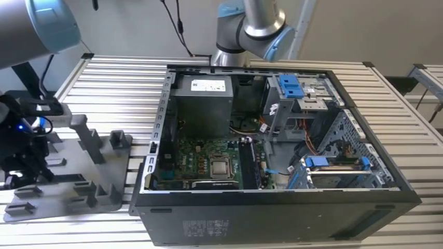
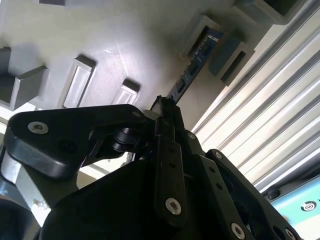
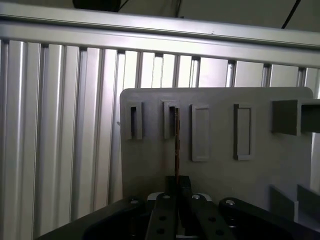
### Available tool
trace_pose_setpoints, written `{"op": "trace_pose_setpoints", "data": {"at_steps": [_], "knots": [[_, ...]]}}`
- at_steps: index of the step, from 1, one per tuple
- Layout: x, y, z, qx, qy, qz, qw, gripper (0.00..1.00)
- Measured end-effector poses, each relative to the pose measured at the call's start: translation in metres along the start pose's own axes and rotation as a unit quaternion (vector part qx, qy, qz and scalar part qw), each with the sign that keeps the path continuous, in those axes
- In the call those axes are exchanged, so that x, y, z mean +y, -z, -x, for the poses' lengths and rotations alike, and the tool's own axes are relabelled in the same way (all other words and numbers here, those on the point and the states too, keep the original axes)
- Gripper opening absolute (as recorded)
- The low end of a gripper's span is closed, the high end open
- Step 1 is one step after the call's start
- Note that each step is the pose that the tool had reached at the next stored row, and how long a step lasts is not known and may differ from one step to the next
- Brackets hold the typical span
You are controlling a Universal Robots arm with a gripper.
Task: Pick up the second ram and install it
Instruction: 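Pick up the second ram and move it above second insertion slot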
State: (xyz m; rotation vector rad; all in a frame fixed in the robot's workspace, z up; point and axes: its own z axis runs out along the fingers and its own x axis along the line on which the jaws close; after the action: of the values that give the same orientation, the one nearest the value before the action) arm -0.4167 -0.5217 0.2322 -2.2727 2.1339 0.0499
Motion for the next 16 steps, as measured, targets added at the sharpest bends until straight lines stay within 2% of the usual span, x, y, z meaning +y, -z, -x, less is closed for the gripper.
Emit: {"op": "trace_pose_setpoints", "data": {"at_steps": [16], "knots": [[0.0001,0.0216,0.0009,-0.0001,0.0,0.0,1.0,0.14]]}}
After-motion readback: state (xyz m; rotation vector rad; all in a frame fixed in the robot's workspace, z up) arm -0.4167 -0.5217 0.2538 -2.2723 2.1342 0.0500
